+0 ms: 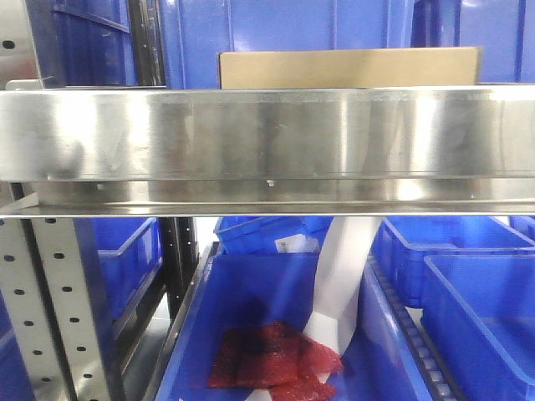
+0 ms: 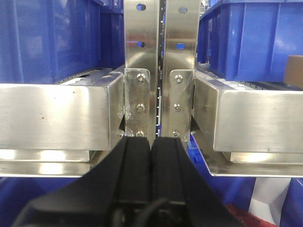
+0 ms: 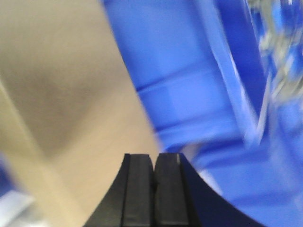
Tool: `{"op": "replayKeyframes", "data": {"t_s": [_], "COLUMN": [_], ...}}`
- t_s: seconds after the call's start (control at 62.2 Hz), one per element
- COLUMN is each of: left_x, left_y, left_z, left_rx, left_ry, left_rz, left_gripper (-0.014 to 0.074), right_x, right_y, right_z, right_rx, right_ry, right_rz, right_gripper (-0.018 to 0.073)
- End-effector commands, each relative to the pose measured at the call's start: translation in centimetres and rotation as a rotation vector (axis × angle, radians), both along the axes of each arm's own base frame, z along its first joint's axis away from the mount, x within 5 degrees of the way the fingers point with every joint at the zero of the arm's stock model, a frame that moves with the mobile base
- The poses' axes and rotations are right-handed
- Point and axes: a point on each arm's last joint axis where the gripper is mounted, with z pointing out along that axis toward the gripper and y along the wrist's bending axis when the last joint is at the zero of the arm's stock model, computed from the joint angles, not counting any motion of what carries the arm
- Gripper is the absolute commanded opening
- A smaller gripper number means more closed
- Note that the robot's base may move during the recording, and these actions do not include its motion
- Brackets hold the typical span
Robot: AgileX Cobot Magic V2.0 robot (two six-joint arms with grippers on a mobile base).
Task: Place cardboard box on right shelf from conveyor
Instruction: 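Open the right gripper to release the box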
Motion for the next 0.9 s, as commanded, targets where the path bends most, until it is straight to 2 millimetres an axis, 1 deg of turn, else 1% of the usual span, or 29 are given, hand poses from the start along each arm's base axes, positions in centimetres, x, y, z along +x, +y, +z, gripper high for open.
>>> {"op": "replayKeyframes", "data": {"t_s": [0.0,0.016,0.08,0.161,0.241,0.289,0.305,0.353,0.402,0.418,0.434,0.45,0.498,0.514,0.546,0.578,0.611,0.675,0.691,0.803,0.884], "left_x": [-0.1,-0.1,-0.1,-0.1,-0.1,-0.1,-0.1,-0.1,-0.1,-0.1,-0.1,-0.1,-0.1,-0.1,-0.1,-0.1,-0.1,-0.1,-0.1,-0.1,-0.1], "left_y": [0.0,0.0,0.0,0.0,0.0,0.0,0.0,0.0,0.0,0.0,0.0,0.0,0.0,0.0,0.0,0.0,0.0,0.0,0.0,0.0,0.0], "left_z": [0.6,0.6,0.6,0.6,0.6,0.6,0.6,0.6,0.6,0.6,0.6,0.6,0.6,0.6,0.6,0.6,0.6,0.6,0.6,0.6,0.6], "left_rx": [-0.014,-0.014,-0.014,-0.014,-0.014,-0.014,-0.014,-0.014,-0.014,-0.014,-0.014,-0.014,-0.014,-0.014,-0.014,-0.014,-0.014,-0.014,-0.014,-0.014,-0.014], "left_ry": [-0.086,-0.086,-0.086,-0.086,-0.086,-0.086,-0.086,-0.086,-0.086,-0.086,-0.086,-0.086,-0.086,-0.086,-0.086,-0.086,-0.086,-0.086,-0.086,-0.086,-0.086], "left_rz": [0.002,0.002,0.002,0.002,0.002,0.002,0.002,0.002,0.002,0.002,0.002,0.002,0.002,0.002,0.002,0.002,0.002,0.002,0.002,0.002,0.002], "left_gripper": [-0.0116,-0.0116,-0.0116,-0.0116,-0.0116,-0.0116,-0.0116,-0.0116,-0.0116,-0.0116,-0.0116,-0.0116,-0.0116,-0.0116,-0.0116,-0.0116,-0.0116,-0.0116,-0.0116,-0.0116,-0.0116], "right_x": [-1.0,-1.0,-1.3,-2.1,-3.7,-4.7,-5.2,-6.8,-7.9,-8.3,-8.9,-9.2,-10.8,-11.1,-12.1,-13.1,-14.0,-15.8,-16.4,-19.0,-20.4], "right_y": [-2.2,-2.8,-4.5,-6.5,-8.3,-9.1,-9.5,-10.3,-10.6,-10.8,-10.9,-10.9,-11.1,-11.1,-11.1,-11.1,-11.2,-11.4,-11.5,-11.9,-12.1], "right_z": [3.4,3.5,3.9,4.0,3.8,3.0,3.1,2.1,1.4,0.8,0.8,0.2,-0.7,-1.3,-1.8,-2.8,-3.3,-5.2,-5.4,-7.6,-8.9], "right_rx": [0.296,0.354,0.461,0.493,0.513,0.517,0.522,0.551,0.568,0.569,0.575,0.575,0.586,0.587,0.595,0.6,0.607,0.612,0.615,0.622,0.628], "right_ry": [-0.067,-0.058,-0.068,-0.134,-0.205,-0.225,-0.244,-0.271,-0.291,-0.288,-0.308,-0.306,-0.338,-0.337,-0.359,-0.369,-0.389,-0.403,-0.413,-0.442,-0.468], "right_rz": [-0.117,-0.15,-0.214,-0.237,-0.251,-0.261,-0.263,-0.271,-0.268,-0.269,-0.261,-0.259,-0.237,-0.23,-0.215,-0.201,-0.189,-0.177,-0.173,-0.169,-0.165], "right_gripper": [0.0055,0.0055,0.0055,0.0055,0.0055,0.0055,0.0055,0.0055,0.0055,0.0055,0.0055,0.0055,0.0055,0.0055,0.0055,0.0055,0.0055,0.0055,0.0055,0.0055,0.0055]}}
